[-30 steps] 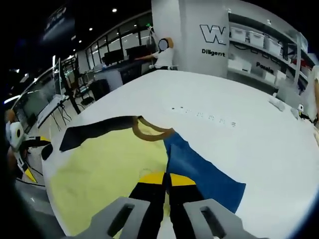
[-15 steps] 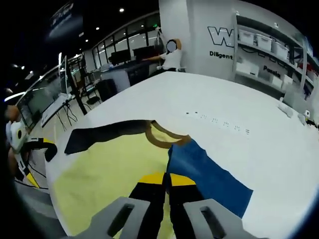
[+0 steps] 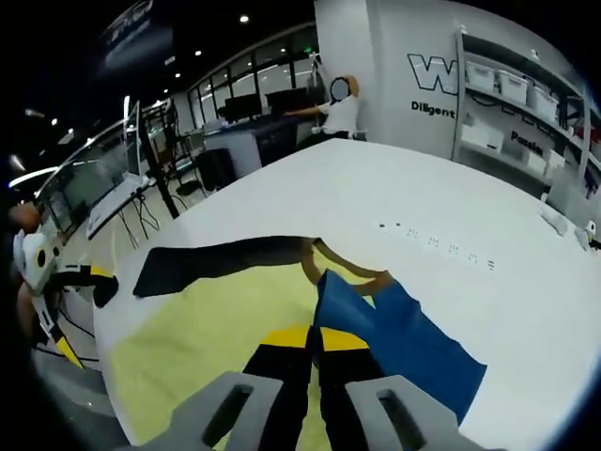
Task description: Fold the garment on the visible template until the final outline fits inside the template.
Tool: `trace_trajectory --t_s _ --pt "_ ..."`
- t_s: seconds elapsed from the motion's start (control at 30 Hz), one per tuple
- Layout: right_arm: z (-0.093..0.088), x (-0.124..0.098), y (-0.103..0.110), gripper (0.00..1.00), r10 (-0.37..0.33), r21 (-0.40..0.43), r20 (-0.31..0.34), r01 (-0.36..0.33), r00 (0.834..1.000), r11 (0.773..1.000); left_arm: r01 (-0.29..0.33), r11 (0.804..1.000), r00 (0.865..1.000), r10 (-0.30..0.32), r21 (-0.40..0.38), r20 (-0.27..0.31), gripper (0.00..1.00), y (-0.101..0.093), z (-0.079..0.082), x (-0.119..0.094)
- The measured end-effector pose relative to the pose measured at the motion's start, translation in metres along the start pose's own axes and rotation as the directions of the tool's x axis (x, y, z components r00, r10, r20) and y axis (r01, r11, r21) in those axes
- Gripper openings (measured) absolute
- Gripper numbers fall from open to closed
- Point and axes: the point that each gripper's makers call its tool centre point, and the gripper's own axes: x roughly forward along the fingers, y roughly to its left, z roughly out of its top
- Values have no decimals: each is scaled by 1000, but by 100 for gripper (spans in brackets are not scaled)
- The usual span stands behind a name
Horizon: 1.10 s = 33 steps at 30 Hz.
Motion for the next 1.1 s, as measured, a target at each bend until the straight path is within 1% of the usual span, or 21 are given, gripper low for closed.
trace_trajectory --t_s 0.1,0.17,0.27,0.5,0.83,1.03,1.1 --pt "1 3 4 0 7 -3 -1 -7 1000 1000 0 1000 1000 0 1 2 99 0 0 -1" --pt "3 5 7 0 12 11 4 -12 1000 1000 0 1000 1000 0 1 2 99 0 0 -1" --pt "3 8 14 0 18 -11 -6 -18 1000 1000 1 1000 1000 -1 -1 1 99 0 -1 0" --pt "5 16 27 0 36 -22 -13 -36 999 999 7 1000 1000 -7 -6 8 99 -1 0 -1" --pt "14 27 51 0 70 -43 -11 -71 997 997 4 1000 1000 -4 -3 7 99 0 -1 -2" --pt "17 34 64 0 85 -69 -19 -87 996 994 11 1000 999 -11 -13 37 99 -1 2 -3" --pt "18 36 70 0 93 -78 -22 -94 995 993 11 1000 999 -11 -12 37 99 -1 2 -3"
